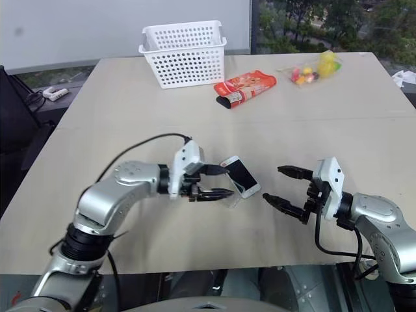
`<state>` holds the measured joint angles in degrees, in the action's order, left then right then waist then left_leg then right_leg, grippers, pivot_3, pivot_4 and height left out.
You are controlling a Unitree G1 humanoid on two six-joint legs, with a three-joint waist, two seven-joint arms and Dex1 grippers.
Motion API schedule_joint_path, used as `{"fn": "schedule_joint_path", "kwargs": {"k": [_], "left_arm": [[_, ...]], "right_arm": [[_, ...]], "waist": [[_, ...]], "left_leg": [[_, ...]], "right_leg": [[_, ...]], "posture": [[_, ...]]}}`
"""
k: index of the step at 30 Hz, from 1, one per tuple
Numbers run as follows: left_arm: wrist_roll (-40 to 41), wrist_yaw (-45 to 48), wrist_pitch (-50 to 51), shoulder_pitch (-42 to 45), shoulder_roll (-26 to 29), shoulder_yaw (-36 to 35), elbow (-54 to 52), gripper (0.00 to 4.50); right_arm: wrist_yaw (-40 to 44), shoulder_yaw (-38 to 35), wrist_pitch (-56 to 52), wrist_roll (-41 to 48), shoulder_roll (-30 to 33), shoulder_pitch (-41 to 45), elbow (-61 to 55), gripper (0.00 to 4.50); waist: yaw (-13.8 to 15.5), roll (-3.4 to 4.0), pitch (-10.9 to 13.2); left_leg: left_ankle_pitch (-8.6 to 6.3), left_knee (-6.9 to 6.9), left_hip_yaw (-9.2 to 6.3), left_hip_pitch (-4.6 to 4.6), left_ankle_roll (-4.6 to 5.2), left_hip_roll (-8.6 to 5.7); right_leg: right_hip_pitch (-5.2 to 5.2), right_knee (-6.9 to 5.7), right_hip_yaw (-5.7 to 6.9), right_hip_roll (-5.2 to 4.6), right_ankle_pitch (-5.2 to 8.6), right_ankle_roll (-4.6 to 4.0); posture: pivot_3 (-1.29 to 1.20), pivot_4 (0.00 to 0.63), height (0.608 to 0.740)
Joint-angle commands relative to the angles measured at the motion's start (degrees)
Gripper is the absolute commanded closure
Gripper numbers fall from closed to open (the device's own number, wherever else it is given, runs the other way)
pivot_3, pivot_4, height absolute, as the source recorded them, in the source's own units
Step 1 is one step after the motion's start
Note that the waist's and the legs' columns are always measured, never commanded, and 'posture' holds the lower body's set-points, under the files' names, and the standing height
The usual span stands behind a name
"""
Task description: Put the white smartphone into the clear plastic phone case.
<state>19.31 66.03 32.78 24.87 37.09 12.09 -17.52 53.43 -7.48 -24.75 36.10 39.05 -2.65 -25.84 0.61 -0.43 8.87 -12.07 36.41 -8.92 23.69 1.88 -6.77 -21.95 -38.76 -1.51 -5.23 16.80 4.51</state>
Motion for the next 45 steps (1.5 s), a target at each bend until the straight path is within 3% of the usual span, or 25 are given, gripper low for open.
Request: {"fn": "schedule_joint_path", "kwargs": {"k": [1,6,9,13,17,22,27,35,39,44,45], "left_arm": [[-4.6,11.5,-16.0,2.1,5.7,2.8,9.5,1.30],[-10.4,20.1,-30.9,6.5,7.4,7.5,24.9,1.30],[-14.6,19.7,-38.5,10.7,2.6,10.5,35.5,1.30],[-16.4,20.5,-42.8,13.1,-1.9,11.9,42.1,1.30],[-16.8,21.2,-46.1,13.7,-4.1,11.9,43.7,2.36],[-10.2,25.9,-42.4,13.7,-3.5,10.6,38.7,4.33],[-1.4,26.5,-39.4,15.8,-0.7,10.7,36.4,4.43],[-7.0,26.4,-45.2,20.2,-3.7,11.1,46.9,4.43],[-9.6,26.5,-49.7,20.8,-4.4,13.3,50.9,2.77],[-14.0,25.6,-56.7,22.6,-6.5,14.0,57.6,0.34],[-15.3,25.2,-56.9,23.2,-7.5,14.2,59.3,0.09]], "right_arm": [[0.3,0.0,1.2,0.0,-0.4,0.8,-0.6,0.00],[1.0,-0.2,0.7,0.3,0.3,0.2,-0.7,0.00],[1.7,-0.5,0.2,0.1,1.7,-1.7,-1.4,0.00],[2.1,-0.7,0.3,-0.6,3.3,-3.7,-2.3,0.00],[1.8,-1.6,0.2,0.1,3.7,-4.9,-3.3,0.00],[1.6,-2.6,0.3,0.7,3.8,-5.7,-3.9,0.00],[1.6,-3.0,0.9,0.5,3.6,-5.7,-3.5,0.00],[1.1,-2.7,1.4,0.0,2.9,-5.6,-3.5,0.00],[1.0,-2.8,1.6,-0.1,2.8,-6.0,-3.7,0.00],[0.8,-3.7,1.6,0.0,3.0,-7.0,-4.2,0.00],[0.7,-3.6,1.6,0.0,2.9,-7.1,-4.2,0.00]], "waist": [[0.0,0.00,0.0],[0.3,-0.01,0.0],[0.7,-0.06,0.0],[0.4,-0.03,0.0],[0.1,-0.03,0.0],[0.1,-0.12,0.1],[-0.8,-0.18,0.1],[-1.3,-0.19,0.1],[-1.4,-0.22,0.1],[-1.2,-0.23,0.1],[-1.2,-0.23,0.1]], "left_leg": [[0.03,-0.01,0.01,0.01,-0.04,0.00],[-0.03,-0.04,-0.02,0.09,0.07,-0.02],[-0.03,-0.02,-0.14,0.12,0.07,-0.06],[-0.03,0.05,-0.16,0.13,0.09,-0.13],[-0.03,0.09,-0.16,0.02,0.10,-0.12],[-0.03,0.28,-0.33,0.04,0.12,-0.13],[-0.03,0.26,-0.39,0.09,0.10,-0.11],[-0.03,0.27,-0.43,0.09,0.10,-0.12],[-0.03,0.27,-0.43,0.09,0.10,-0.12],[-0.03,0.27,-0.45,0.10,0.10,-0.12],[-0.03,0.28,-0.45,0.10,0.10,-0.12]], "right_leg": [[-0.02,0.00,0.00,-0.01,0.00,0.00],[-0.11,0.07,0.00,-0.06,-0.01,0.01],[-0.07,0.12,0.04,-0.09,-0.01,0.02],[-0.06,0.06,0.22,-0.14,-0.02,0.04],[0.09,-0.02,0.22,-0.13,-0.02,0.05],[0.18,-0.04,0.38,-0.11,-0.02,0.05],[0.15,-0.06,0.39,-0.10,-0.02,0.05],[0.19,-0.04,0.47,-0.07,-0.02,0.05],[0.18,-0.06,0.46,0.04,-0.02,0.05],[0.19,-0.05,0.47,0.05,-0.02,0.05],[0.19,-0.05,0.49,0.09,-0.02,0.05]], "posture": [[0.00,0.150,0.740],[0.00,0.150,0.740],[0.00,0.150,0.740],[0.00,0.150,0.740],[0.00,0.150,0.740],[0.00,0.150,0.740],[0.00,0.150,0.740],[0.00,0.150,0.740],[0.00,0.150,0.740],[0.00,0.150,0.740],[0.00,0.150,0.740]]}}
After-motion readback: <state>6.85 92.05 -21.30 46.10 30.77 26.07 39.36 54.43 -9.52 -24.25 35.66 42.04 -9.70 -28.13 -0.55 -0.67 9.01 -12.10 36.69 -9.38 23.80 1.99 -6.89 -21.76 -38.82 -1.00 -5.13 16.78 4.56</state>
